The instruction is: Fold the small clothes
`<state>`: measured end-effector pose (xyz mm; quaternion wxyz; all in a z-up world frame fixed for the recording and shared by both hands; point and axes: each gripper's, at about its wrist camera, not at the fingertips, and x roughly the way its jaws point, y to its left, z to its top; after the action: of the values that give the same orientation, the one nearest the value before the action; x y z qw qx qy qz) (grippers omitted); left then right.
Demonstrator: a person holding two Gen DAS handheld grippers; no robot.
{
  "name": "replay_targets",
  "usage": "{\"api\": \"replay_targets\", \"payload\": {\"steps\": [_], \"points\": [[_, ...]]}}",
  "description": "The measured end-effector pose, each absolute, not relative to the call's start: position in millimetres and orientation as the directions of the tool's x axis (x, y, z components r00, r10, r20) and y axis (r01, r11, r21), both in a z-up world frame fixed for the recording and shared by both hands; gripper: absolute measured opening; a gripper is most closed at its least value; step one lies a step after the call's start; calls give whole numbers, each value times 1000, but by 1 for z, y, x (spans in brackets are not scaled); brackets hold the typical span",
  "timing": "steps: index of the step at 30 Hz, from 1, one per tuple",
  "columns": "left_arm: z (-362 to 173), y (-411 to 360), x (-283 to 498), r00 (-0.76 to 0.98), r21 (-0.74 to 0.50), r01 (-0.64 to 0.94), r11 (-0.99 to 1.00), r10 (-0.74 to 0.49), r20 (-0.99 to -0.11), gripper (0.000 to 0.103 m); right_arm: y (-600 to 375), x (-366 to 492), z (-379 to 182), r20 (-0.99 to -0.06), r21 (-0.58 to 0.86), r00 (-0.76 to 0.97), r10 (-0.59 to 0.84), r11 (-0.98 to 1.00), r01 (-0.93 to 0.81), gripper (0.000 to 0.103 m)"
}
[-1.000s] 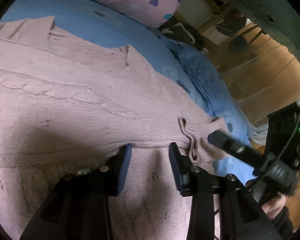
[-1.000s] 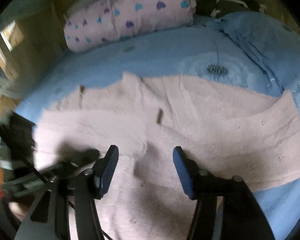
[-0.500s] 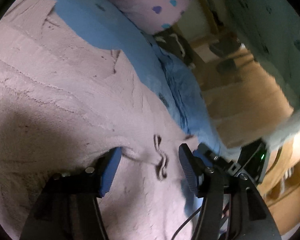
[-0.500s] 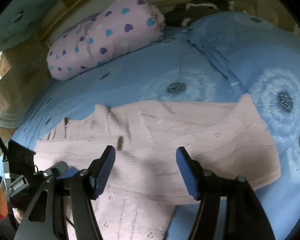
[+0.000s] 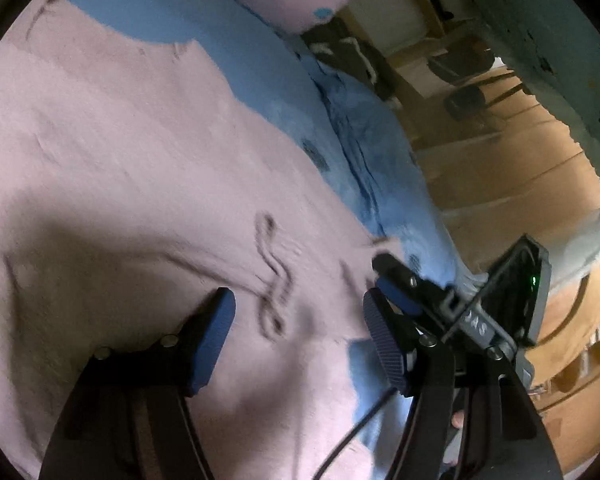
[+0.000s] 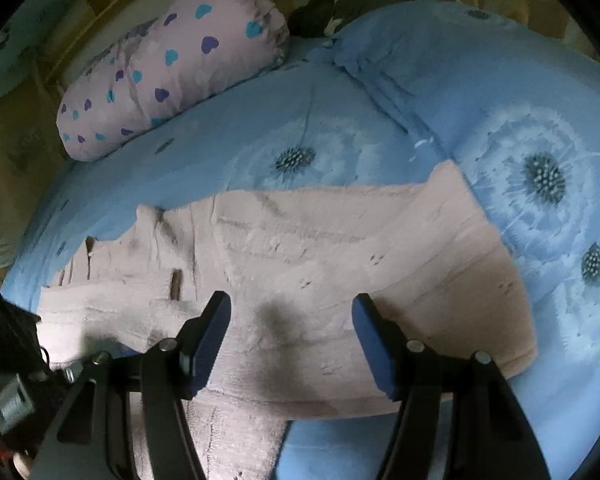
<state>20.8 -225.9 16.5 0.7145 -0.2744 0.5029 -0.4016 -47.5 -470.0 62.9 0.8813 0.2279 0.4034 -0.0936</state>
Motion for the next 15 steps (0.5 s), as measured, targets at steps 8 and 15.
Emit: {"api": "replay_targets", "payload": {"steps": [8,15], "points": [[26,-243,16,139,-841,301,449,-893,-427,0,-479,-60,74,-731,357,683,22,864,355,67],[112,-260,-1,237,-620,582,527,-839,-490,0,-487,-70,85,-700,406,714,20,834,375,67]]}}
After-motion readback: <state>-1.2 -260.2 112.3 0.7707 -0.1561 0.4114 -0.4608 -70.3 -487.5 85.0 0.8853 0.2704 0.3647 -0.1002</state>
